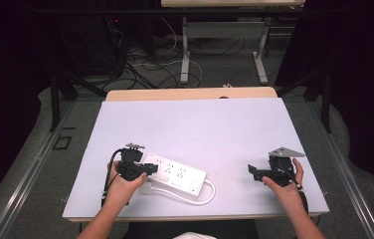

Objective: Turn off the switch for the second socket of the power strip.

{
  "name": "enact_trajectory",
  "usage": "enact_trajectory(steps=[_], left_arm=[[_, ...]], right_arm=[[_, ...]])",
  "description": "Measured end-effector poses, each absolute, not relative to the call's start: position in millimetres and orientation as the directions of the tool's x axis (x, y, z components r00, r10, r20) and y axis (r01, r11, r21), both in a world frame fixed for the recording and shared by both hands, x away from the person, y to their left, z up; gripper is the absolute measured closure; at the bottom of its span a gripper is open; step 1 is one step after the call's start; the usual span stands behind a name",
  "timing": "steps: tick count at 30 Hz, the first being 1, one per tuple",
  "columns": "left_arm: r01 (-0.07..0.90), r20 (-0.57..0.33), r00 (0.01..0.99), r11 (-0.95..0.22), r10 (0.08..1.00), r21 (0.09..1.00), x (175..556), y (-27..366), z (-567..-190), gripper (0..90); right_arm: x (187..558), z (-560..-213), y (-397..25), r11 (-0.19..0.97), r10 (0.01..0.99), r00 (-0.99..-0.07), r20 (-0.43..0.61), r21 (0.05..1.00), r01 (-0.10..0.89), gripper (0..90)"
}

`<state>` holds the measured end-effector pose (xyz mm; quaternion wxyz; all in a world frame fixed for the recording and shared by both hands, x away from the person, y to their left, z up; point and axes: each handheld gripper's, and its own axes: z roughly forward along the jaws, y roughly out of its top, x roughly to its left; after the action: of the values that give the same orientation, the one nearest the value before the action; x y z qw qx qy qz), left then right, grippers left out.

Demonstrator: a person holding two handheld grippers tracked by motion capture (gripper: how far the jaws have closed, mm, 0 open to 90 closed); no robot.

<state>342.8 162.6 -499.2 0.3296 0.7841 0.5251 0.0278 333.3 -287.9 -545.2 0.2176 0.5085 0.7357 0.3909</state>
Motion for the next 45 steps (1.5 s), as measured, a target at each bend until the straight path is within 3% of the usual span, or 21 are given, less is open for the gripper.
enact_trajectory(steps=[29,45], left_arm=[[0.789,-0.282,0.404,-0.175,0.870,0.589,346.4,192.3,-485.9,52.4],[0.734,-0.190,0.394,-0.184,0.899,0.654,347.5,209.0,-489.0,37.3]], right_arm=[[333.7,-545.7,-288.1,0.181,0.918,-0.390,0.074,0.796,0.577,7.8],[333.4,-545.2,-288.2,0.180,0.918,-0.389,0.074,0.798,0.575,7.9]])
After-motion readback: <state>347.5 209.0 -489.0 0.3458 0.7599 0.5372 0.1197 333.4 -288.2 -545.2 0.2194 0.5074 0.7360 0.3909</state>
